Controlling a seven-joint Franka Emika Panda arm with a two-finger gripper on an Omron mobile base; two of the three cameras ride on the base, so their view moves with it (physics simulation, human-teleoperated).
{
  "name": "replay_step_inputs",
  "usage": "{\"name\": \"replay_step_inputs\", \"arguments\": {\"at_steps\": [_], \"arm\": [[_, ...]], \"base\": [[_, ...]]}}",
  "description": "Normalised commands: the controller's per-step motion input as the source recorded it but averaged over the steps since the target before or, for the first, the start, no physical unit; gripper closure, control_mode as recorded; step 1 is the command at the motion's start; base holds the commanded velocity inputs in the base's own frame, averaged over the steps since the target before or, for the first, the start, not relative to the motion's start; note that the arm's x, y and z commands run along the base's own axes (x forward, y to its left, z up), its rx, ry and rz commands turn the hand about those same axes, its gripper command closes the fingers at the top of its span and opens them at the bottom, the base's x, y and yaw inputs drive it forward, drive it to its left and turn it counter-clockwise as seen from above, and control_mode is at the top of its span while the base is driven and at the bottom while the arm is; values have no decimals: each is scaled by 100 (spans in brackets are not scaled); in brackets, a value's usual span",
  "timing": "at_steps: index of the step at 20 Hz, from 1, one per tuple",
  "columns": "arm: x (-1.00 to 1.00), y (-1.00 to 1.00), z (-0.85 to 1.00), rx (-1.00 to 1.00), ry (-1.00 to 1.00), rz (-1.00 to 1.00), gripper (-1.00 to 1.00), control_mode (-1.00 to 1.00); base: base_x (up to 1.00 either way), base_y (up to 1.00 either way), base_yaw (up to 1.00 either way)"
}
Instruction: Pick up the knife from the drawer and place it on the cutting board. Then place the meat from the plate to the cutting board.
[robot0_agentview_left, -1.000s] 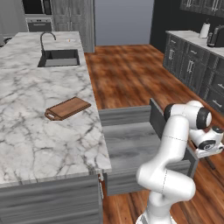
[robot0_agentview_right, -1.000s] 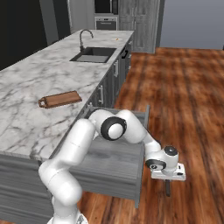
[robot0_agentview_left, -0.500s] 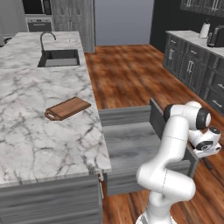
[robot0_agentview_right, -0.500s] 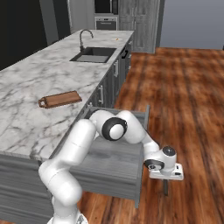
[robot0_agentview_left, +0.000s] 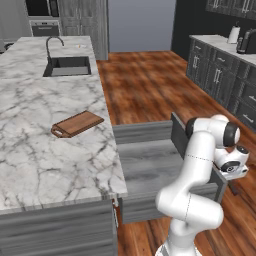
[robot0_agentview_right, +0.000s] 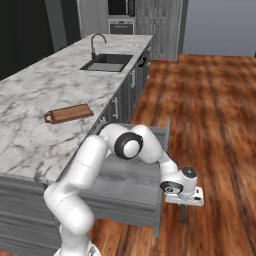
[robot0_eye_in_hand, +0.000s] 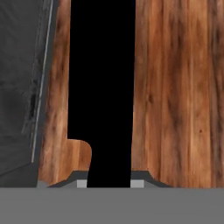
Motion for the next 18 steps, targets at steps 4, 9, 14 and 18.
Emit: {"name": "replay_step_inputs", "arguments": {"at_steps": [4,9,14,18], "arm": [[0,34,0,4,0,0,100,-100],[0,36,0,2,0,0,100,-100],[0,65,0,0,0,0,100,-100],[0,95,-3,0,0,-1,100,-100]], "base": [[0,0,0],[0,0,0],[0,0,0],[0,0,0]]}}
